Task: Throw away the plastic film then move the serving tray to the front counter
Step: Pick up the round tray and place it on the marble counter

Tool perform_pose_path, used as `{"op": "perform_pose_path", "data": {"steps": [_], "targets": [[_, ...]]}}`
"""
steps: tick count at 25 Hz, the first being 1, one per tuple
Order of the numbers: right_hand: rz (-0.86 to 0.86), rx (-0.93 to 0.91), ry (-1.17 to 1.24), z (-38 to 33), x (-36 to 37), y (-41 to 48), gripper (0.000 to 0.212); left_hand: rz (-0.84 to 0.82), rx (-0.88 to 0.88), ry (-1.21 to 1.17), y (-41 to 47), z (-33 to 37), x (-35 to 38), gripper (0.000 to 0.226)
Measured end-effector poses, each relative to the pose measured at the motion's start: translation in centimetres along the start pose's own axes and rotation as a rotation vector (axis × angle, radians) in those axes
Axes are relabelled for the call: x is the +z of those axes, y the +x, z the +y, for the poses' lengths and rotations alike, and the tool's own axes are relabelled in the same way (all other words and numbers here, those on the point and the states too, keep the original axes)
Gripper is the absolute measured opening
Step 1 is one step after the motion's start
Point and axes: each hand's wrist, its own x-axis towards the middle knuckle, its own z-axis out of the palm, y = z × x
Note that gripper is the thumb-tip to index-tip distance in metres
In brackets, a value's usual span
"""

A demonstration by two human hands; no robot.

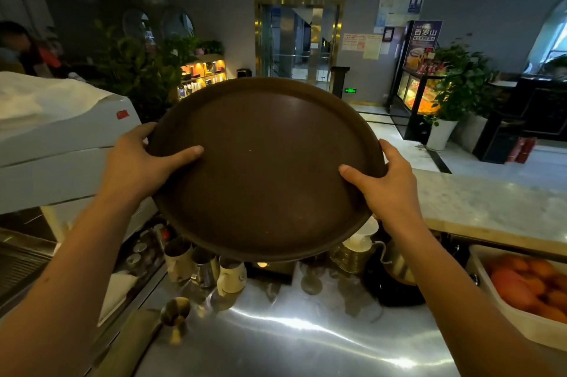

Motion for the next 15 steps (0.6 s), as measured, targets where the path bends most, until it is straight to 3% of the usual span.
{"op": "perform_pose_path", "data": {"steps": [15], "targets": [[0.024, 0.061, -0.114, -1.6, 20.7, 17.5, 0.072, -0.102, 0.043, 0.015, 28.2, -7.6, 2.6, 0.079]]}}
